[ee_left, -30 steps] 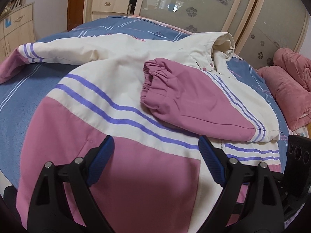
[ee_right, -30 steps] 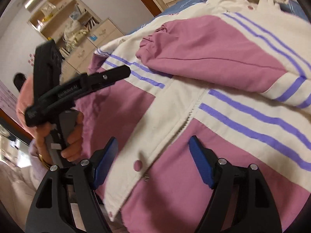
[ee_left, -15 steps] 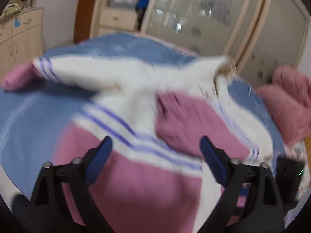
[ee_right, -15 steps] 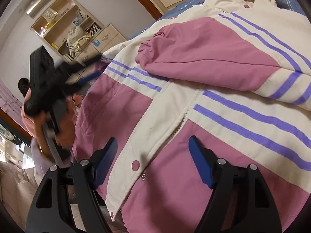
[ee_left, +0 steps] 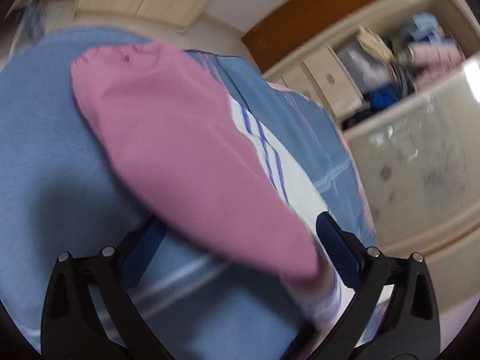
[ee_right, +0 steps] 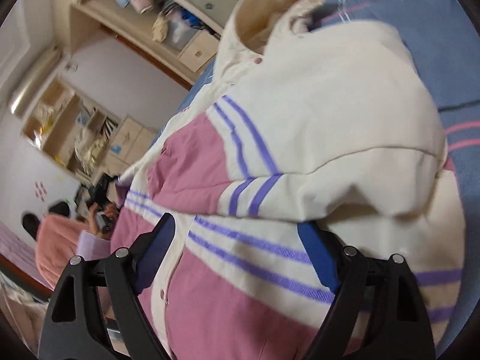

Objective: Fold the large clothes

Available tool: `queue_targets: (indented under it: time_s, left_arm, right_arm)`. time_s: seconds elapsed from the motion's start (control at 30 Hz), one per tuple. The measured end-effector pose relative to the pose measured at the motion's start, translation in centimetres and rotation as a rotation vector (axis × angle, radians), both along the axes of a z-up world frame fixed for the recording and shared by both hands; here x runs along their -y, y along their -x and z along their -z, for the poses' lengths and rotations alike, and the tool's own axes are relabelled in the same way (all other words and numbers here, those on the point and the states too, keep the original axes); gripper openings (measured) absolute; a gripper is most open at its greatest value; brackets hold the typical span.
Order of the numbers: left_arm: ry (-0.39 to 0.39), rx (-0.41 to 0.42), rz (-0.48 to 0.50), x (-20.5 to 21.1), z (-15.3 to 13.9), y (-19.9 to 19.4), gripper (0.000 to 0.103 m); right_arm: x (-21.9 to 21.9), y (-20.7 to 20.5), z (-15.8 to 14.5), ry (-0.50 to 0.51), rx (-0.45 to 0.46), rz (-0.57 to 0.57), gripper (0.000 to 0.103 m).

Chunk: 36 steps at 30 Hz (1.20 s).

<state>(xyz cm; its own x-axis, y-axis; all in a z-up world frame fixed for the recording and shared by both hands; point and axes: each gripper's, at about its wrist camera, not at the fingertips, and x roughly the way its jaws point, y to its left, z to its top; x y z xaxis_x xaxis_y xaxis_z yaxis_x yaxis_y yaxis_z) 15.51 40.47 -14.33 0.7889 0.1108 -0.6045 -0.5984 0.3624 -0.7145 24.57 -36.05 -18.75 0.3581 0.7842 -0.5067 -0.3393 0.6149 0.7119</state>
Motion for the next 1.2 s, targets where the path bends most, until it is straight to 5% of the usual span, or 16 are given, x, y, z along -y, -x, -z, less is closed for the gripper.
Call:
queue_targets:
  time_s: [0.03,0.07,0.1,0.2,0.4,0.47,0.63,0.73,0.8,0.87,1.2]
  left_arm:
    - [0.043,0.057,-0.004,-0.4,0.4,-0.2,0.085]
    - [0.078,0.115,0.033,-0.3,0.4,-0.9,0.039]
    - [0.101,0.144,0.109,0.1,0.0,-2.2,0.017]
    - [-0.063,0.129,0.134,2.9,-3.5,-3.5,0.014]
    - [-0.258,0.308,0.51,16.6,-12.4,-6.5,0.014]
    - [-0.335,0.345,0.755,24.7,-14.3,-7.5,0.016]
    - [-0.678,0.178,1.22,42.5,-12.9,-6.6,0.038]
    - [-0.917,0.075,1.289,48.3,-10.4,-5.4,0.04]
    - [-0.978,0.048,1.325,49.6,-9.1,-5.3,0.053]
    - [-1.024,0.034,1.356,50.2,-8.5,-5.4,0.054]
    - [-0.876,0.079,1.276,46.4,-8.9,-4.2,0.075]
  right_arm:
    - [-0.5,-0.2,0.0,0.018,0.011,-0.001,0.084]
    - [-1.0,-0.4,0.0,0.041,0.024,-0.006,0.084]
    - [-1.8,-0.5,-0.1,0.076,0.041,-0.017,0.087]
    - [-3.7,-0.7,-0.2,0.144,0.072,-0.044,0.091]
    - [-3.8,-1.0,-0.3,0.151,0.071,-0.039,0.091]
    - [-3.2,-1.2,-0.5,0.121,0.058,-0.017,0.091]
    - [0.7,-1.5,-1.1,-0.046,0.033,0.114,0.091]
    - [2.5,-1.2,-1.4,-0.117,0.033,0.181,0.091]
    - [3.2,-0.9,-1.6,-0.138,0.043,0.212,0.091]
    - [3.8,-0.6,-1.8,-0.168,0.046,0.233,0.091]
    - [6.4,0.7,-1.9,-0.19,0.035,0.432,0.09]
